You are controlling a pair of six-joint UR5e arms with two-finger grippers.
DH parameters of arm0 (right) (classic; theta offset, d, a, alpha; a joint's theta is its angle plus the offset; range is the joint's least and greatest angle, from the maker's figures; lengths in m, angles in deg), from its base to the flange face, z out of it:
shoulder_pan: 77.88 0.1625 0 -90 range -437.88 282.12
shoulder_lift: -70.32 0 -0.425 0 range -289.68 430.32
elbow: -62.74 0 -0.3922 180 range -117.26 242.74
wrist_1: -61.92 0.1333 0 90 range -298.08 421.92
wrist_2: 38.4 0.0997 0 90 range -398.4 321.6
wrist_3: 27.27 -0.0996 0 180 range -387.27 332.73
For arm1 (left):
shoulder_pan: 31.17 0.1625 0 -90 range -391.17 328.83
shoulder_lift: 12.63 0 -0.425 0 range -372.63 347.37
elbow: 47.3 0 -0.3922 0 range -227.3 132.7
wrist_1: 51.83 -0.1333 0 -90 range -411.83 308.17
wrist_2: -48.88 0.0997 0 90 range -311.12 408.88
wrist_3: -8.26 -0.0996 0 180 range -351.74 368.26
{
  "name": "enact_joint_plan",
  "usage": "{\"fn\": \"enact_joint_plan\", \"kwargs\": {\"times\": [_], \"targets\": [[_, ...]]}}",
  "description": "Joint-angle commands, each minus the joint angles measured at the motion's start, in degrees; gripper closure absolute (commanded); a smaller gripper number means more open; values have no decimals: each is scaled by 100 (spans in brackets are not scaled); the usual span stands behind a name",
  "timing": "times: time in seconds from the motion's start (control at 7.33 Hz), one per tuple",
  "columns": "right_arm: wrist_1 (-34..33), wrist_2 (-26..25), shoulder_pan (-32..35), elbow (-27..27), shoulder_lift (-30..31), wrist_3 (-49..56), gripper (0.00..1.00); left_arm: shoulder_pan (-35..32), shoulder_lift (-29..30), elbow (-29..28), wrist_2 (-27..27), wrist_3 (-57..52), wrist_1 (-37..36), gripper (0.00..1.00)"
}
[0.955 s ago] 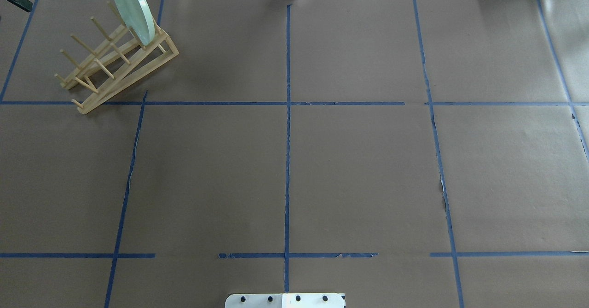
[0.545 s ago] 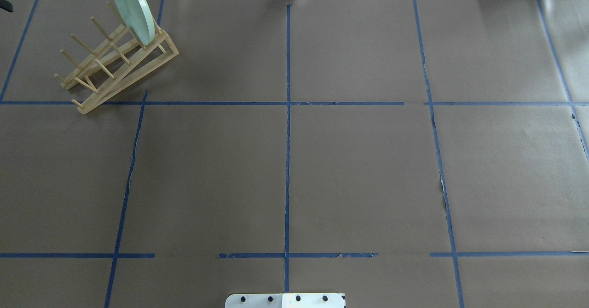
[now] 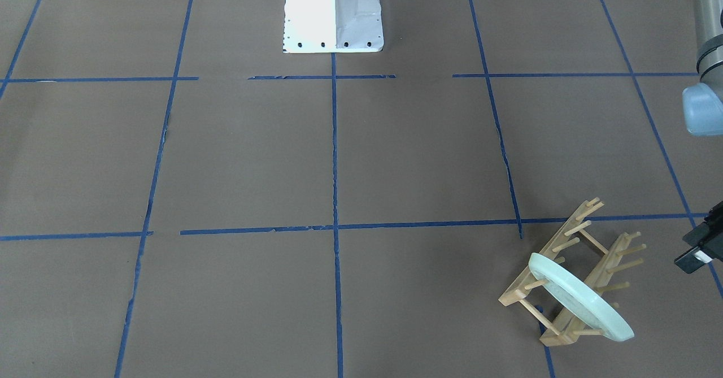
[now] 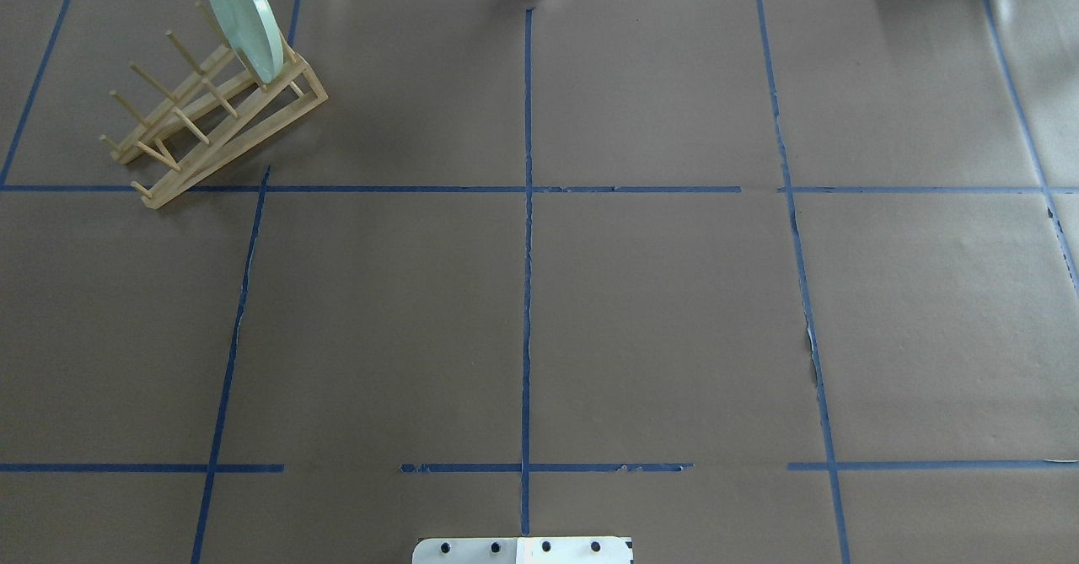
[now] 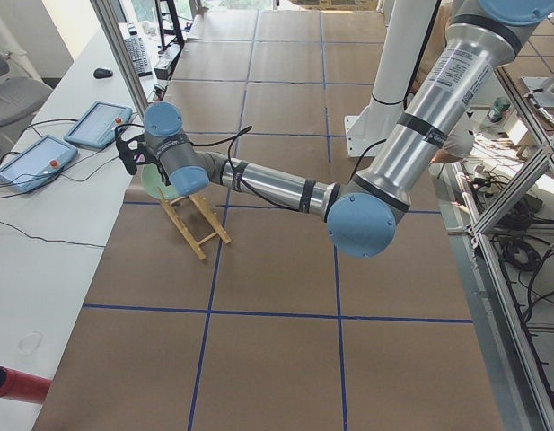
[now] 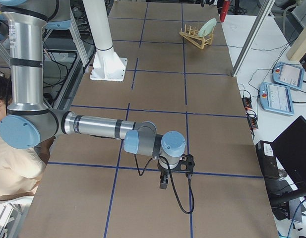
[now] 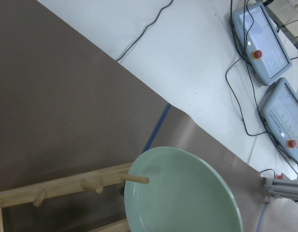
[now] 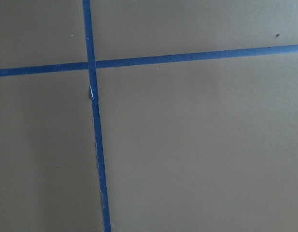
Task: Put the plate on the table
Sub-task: 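Close the left gripper on the rim of the pale green plate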
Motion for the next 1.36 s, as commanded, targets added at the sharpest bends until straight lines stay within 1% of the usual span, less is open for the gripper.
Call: {"fn": "enact_joint_plan", "kwargs": {"times": [0.0, 0.14, 0.27, 0.41, 0.55, 0.68, 0.82, 0.95, 1.09, 1.23], "targets": [[0, 0, 0, -4, 0, 0, 0, 9, 340, -506, 180, 448, 410, 2], [0, 0, 0, -4, 0, 0, 0, 79, 689, -925, 215, 615, 402, 2], [0, 0, 0, -4, 0, 0, 0, 297, 814, -1086, 224, 634, 401, 2], [0, 0, 0, -4, 0, 0, 0, 543, 833, -1140, 224, 643, 401, 2], [0, 0, 0, -4, 0, 0, 0, 650, 894, -1149, 224, 678, 401, 2], [0, 0, 0, -4, 0, 0, 0, 703, 912, -1184, 224, 678, 401, 12], [0, 0, 0, -4, 0, 0, 0, 721, 991, -1245, 224, 678, 401, 28], [0, 0, 0, -4, 0, 0, 0, 721, 1009, -1255, 224, 687, 401, 42], [0, 0, 0, -4, 0, 0, 0, 721, 1018, -1246, 224, 687, 401, 60], [0, 0, 0, -4, 0, 0, 0, 721, 1027, -1246, 216, 757, 401, 87]]}}
